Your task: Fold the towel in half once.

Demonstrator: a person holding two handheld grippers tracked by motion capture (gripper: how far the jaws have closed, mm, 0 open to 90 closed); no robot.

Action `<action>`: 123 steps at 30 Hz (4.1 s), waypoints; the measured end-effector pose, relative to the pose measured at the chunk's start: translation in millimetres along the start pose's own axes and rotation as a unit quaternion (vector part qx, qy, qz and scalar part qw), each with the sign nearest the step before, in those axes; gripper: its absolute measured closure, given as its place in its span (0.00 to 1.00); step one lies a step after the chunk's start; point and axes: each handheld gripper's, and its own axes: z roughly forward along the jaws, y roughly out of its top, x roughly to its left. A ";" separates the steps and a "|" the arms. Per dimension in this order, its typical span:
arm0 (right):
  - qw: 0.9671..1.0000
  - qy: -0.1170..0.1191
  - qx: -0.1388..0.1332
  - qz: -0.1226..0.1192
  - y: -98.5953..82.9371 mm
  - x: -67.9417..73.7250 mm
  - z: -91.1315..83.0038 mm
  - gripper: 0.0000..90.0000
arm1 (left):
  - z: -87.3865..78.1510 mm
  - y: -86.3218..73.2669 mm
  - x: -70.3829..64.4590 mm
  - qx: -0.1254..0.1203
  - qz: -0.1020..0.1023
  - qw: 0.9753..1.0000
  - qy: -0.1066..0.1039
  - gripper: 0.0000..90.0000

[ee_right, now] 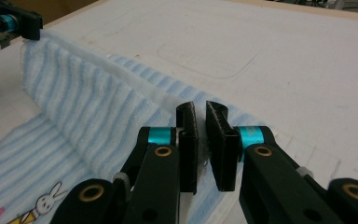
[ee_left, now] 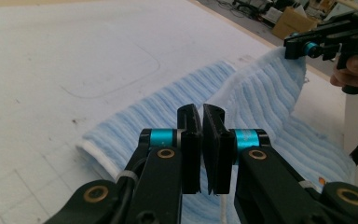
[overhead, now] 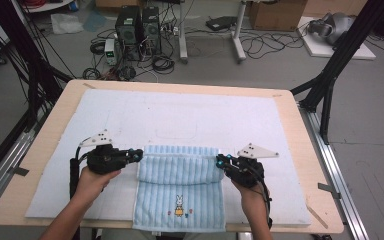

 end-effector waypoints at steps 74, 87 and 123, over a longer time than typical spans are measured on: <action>0.992 -0.087 0.070 0.060 -12.4 -33.4 56.3 0.67 | 42.3 -23.1 44.3 0.061 -0.069 0.986 0.136 0.51; 0.991 -0.059 0.112 0.040 -16.6 -24.5 67.8 0.95 | 52.8 -22.5 37.9 0.083 -0.051 0.988 0.116 0.96; 0.990 -0.117 0.058 0.053 36.2 -78.1 121.9 0.95 | 90.5 32.4 105.7 0.022 -0.071 0.987 0.140 0.96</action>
